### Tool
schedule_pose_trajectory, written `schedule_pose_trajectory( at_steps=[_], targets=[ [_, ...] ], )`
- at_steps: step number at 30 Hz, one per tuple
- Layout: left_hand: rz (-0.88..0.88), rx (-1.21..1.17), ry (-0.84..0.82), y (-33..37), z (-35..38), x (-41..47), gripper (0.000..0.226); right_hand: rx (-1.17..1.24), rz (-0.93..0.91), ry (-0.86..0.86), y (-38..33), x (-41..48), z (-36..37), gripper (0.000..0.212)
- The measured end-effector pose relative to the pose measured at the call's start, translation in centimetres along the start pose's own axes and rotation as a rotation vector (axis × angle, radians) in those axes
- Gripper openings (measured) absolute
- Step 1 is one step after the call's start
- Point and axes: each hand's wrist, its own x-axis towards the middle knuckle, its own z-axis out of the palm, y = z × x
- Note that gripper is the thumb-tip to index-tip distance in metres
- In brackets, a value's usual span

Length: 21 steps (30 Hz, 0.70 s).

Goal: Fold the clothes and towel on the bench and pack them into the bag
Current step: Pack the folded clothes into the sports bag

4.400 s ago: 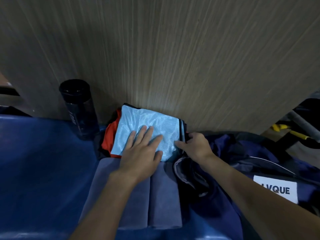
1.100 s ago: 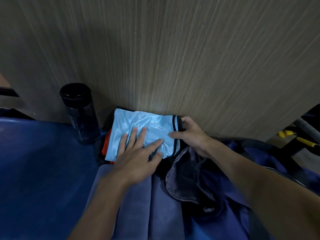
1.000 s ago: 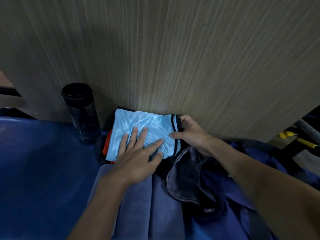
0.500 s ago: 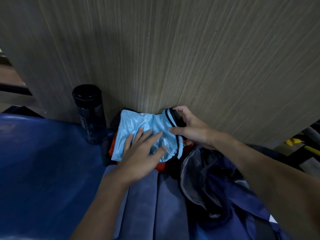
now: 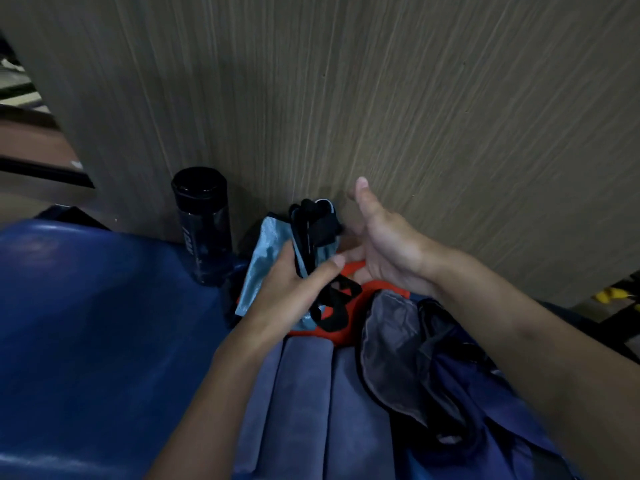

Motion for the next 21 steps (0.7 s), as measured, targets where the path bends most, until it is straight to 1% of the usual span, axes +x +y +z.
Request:
schedule_pose_trajectory(
  at_steps=[2, 4, 5, 6, 7, 9, 11, 12, 13, 15, 17, 19, 21],
  targets=[
    [-0.016, -0.035, 0.050, 0.4, -0.2, -0.1, 0.032, 0.014, -0.017, 0.005, -0.2, -0.2, 0.8, 0.065],
    [0.004, -0.017, 0.102, 0.3, -0.6, 0.1, 0.018, -0.010, -0.056, 0.014, -0.3, -0.8, 1.6, 0.041],
    [0.020, 0.017, 0.124, 0.3, -0.9, 0.2, 0.014, -0.026, -0.080, 0.025, -0.3, -0.9, 1.9, 0.032],
    [0.031, 0.033, 0.142, 0.2, -1.3, 0.4, 0.013, -0.034, -0.095, 0.040, -0.4, -1.1, 2.2, 0.028],
    [0.033, 0.023, 0.149, 0.1, -1.7, 0.4, 0.018, -0.042, -0.107, 0.051, -0.2, -1.2, 2.4, 0.026],
    [0.020, -0.007, 0.138, -0.1, -2.5, 0.5, 0.037, -0.100, -0.134, 0.044, 0.2, -1.2, 2.9, 0.025],
    [-0.030, -0.036, 0.121, 0.0, -3.1, 0.3, 0.050, -0.146, -0.154, 0.034, 0.8, -1.2, 3.4, 0.026],
    [-0.049, -0.064, 0.123, -0.2, -3.4, 0.5, 0.050, -0.141, -0.167, 0.047, 1.0, -1.1, 3.7, 0.027],
    [-0.067, -0.103, 0.129, -0.3, -3.6, 0.6, 0.043, -0.126, -0.181, 0.066, 1.2, -1.1, 4.0, 0.030],
    [-0.116, -0.140, 0.134, -0.2, -3.9, 0.7, 0.020, -0.043, -0.185, 0.077, 1.5, -0.8, 4.6, 0.035],
    [-0.134, -0.098, 0.073, 0.0, -4.2, 0.7, 0.021, 0.045, -0.141, 0.053, 1.8, -0.7, 5.0, 0.038],
    [-0.095, 0.030, 0.025, -0.1, -4.5, 0.5, 0.023, 0.117, -0.096, 0.022, 1.8, -0.7, 5.5, 0.043],
    [-0.059, 0.200, 0.011, -0.3, -4.7, 0.4, 0.035, 0.169, -0.059, -0.010, 1.8, -0.6, 5.7, 0.051]
  ],
)
